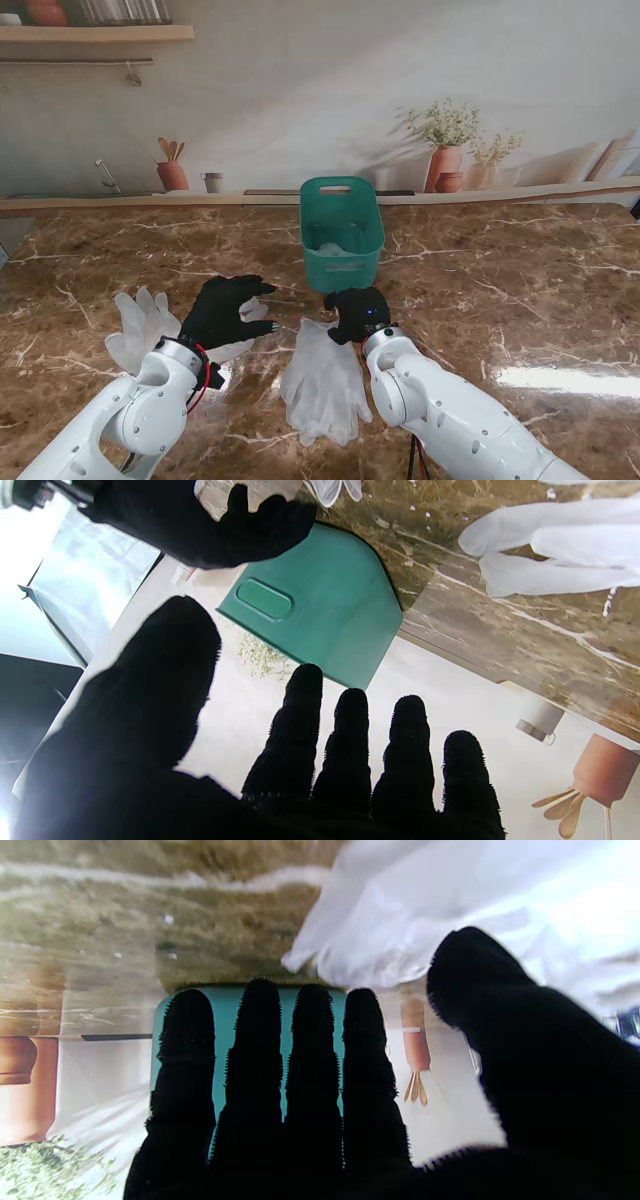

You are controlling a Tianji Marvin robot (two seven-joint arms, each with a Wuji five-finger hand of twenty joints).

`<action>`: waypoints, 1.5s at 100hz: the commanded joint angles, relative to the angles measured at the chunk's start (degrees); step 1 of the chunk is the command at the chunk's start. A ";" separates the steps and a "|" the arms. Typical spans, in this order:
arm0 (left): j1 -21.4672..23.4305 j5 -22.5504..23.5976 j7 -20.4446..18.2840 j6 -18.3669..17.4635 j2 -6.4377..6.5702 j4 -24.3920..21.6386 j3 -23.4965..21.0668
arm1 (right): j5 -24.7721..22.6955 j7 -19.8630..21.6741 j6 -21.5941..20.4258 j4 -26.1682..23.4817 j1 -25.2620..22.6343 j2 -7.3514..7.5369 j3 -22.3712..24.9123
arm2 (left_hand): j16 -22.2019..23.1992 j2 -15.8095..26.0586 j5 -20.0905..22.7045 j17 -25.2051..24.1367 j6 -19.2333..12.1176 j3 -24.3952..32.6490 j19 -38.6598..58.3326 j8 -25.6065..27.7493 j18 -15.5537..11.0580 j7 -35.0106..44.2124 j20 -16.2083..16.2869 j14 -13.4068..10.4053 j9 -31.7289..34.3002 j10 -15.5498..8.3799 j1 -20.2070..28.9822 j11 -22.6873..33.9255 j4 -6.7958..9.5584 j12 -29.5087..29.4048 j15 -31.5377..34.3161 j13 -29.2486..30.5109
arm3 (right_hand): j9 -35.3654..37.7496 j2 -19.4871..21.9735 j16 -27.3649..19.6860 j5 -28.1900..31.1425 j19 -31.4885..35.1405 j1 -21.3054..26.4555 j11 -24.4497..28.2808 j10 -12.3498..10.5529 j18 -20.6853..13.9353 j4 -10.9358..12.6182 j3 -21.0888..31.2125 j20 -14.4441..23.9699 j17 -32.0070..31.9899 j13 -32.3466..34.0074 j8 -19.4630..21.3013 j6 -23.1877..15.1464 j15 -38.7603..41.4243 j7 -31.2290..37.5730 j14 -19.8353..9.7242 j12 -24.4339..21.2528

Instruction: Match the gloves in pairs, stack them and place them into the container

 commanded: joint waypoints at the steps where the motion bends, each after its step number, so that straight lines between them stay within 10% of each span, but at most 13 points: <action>1: 0.71 0.28 0.26 -0.10 0.17 -0.74 -0.59 | -0.40 2.42 1.15 1.52 1.03 -0.36 -1.49 | -0.77 1.88 -0.66 -0.56 -1.28 -3.00 -1.95 -0.28 -0.29 0.21 -0.01 -3.07 0.02 -1.48 -0.49 -1.47 1.42 -0.89 -1.95 -0.75 | -1.46 -2.58 1.75 -3.59 3.69 -0.11 1.08 -0.22 0.13 0.15 1.97 0.79 2.37 3.76 -1.48 2.28 2.89 -2.37 0.49 1.16; 26: 1.26 0.74 0.69 -0.30 0.15 -0.82 -1.44 | 0.82 4.38 3.52 3.06 2.15 -0.73 -5.13 | -0.99 2.44 0.07 -0.61 -1.79 -4.06 -2.57 0.00 0.20 0.79 0.31 -3.36 0.63 -1.65 -0.10 -1.57 1.53 -0.98 -2.19 -0.13 | 6.72 -9.38 23.06 -3.27 15.13 -2.54 24.88 -6.93 -1.50 -1.39 4.95 8.32 4.67 9.06 -4.56 2.74 36.02 -1.63 -6.40 22.20; 39: 1.48 0.81 1.11 -0.14 0.08 -0.95 -1.50 | 1.07 3.80 2.31 3.15 1.55 -0.77 -5.34 | -1.03 2.80 0.55 -0.66 -1.98 -4.31 -2.70 0.18 0.34 1.17 0.54 -3.38 0.71 -1.68 0.08 -1.66 1.59 -1.01 -2.26 -0.01 | 9.57 -12.98 27.60 11.54 12.68 -1.03 31.27 -8.97 0.56 -1.96 6.23 9.68 0.93 5.49 6.60 -7.27 41.77 14.76 -6.59 35.32; 45: 1.53 0.93 1.20 -0.14 0.08 -0.98 -1.54 | 0.96 3.05 1.87 3.06 0.96 -0.80 -5.22 | -1.06 2.90 0.83 -0.75 -2.21 -4.51 -2.87 0.32 0.46 1.43 0.60 -3.30 0.69 -1.61 0.17 -1.71 1.60 -1.03 -2.33 -0.08 | 6.16 -14.83 28.03 13.67 10.31 2.65 29.48 -8.37 0.28 -11.47 3.49 10.84 -2.24 0.33 6.81 -12.46 38.58 25.63 -5.89 38.39; 59: 1.62 1.22 1.80 -0.09 0.01 -0.84 -1.53 | 0.03 2.18 1.52 2.25 -0.42 -0.52 -4.74 | -1.01 2.98 1.18 -0.69 -2.32 -4.71 -3.01 0.57 0.58 1.91 0.82 -3.15 0.86 -1.70 0.38 -1.70 1.65 -1.03 -2.26 0.07 | -4.79 -15.37 16.87 16.19 7.57 5.88 12.47 -4.00 -1.65 -12.32 2.15 11.68 -4.60 -11.94 10.68 -17.17 18.42 33.05 -3.28 24.51; 73: 1.85 1.04 1.84 0.01 -0.02 -0.99 -1.55 | 0.24 2.09 -0.14 0.86 -2.04 -0.24 -3.12 | -0.98 3.19 1.43 -0.74 -2.44 -4.87 -3.19 0.69 0.70 2.13 0.98 -3.18 1.08 -1.66 0.43 -1.71 1.66 -1.05 -2.22 0.18 | 3.31 -15.80 6.35 17.66 8.12 9.00 3.63 -0.94 0.48 -11.38 3.19 7.25 4.80 2.61 24.44 -18.11 7.77 30.69 0.93 7.00; 91: 2.04 1.06 1.82 -0.08 -0.01 -1.10 -1.68 | 2.13 -2.28 -2.85 1.40 -3.39 -1.30 -1.11 | -0.97 3.38 1.86 -0.79 -2.68 -5.04 -3.59 0.85 0.73 2.43 1.07 -3.21 1.48 -1.75 0.53 -1.70 1.67 -1.05 -2.19 0.45 | 25.05 -19.15 11.58 24.27 20.44 14.14 10.02 -4.33 -1.46 -10.64 5.05 3.45 20.40 23.31 31.14 -17.26 19.70 33.94 -1.19 14.52; 112: 2.30 1.15 1.82 -0.30 0.02 -1.22 -2.04 | 4.19 -6.93 -6.25 0.48 -5.19 -2.34 2.77 | -1.06 3.42 2.65 -0.99 -3.07 -5.21 -4.24 1.11 0.71 2.98 1.03 -3.39 1.74 -2.10 0.76 -1.84 1.68 -1.12 -2.33 0.42 | 26.63 -17.75 14.54 25.67 22.33 17.17 13.44 -5.26 -2.33 -9.40 4.21 2.55 20.15 24.00 32.70 -16.48 25.42 35.99 -0.98 18.66; 118: 2.37 1.17 1.75 -0.29 0.03 -1.27 -2.13 | 4.17 -7.73 -6.41 -0.19 -5.52 -2.44 3.79 | -1.10 3.34 2.98 -0.95 -3.37 -5.27 -4.48 1.24 0.71 3.25 1.03 -3.50 1.87 -2.31 0.85 -1.87 1.68 -1.14 -2.37 0.45 | 26.13 -16.64 15.54 19.36 22.16 17.37 13.87 -5.14 -2.43 -8.95 3.90 2.60 19.53 23.58 29.77 -15.93 26.01 30.97 -1.02 19.48; 133: 2.43 1.19 1.66 -0.47 0.05 -1.32 -2.32 | 2.14 -7.55 -7.98 -1.82 -5.85 -1.60 5.51 | -1.28 3.37 3.67 -0.98 -4.02 -5.47 -5.01 1.60 0.69 3.98 1.14 -3.78 2.05 -2.97 1.11 -2.18 1.66 -1.31 -2.61 0.33 | 22.26 -15.71 19.61 0.40 20.36 17.66 22.95 -6.23 -3.03 -8.53 4.35 3.63 17.22 20.97 -0.94 -0.31 27.94 -5.92 -2.29 14.07; 150: 2.35 1.28 1.84 -0.87 0.04 -1.16 -2.45 | 1.60 -5.33 -7.83 -4.39 -7.11 -0.93 6.85 | -1.44 3.28 4.05 -0.93 -4.47 -5.56 -5.37 1.90 0.56 4.55 1.44 -4.31 2.10 -3.76 1.45 -2.50 1.66 -1.50 -2.74 0.38 | 21.38 -16.00 20.46 -1.59 18.83 18.38 27.15 -4.91 -1.57 -8.40 4.96 4.02 15.68 19.91 -11.71 5.33 28.72 0.37 -1.85 9.08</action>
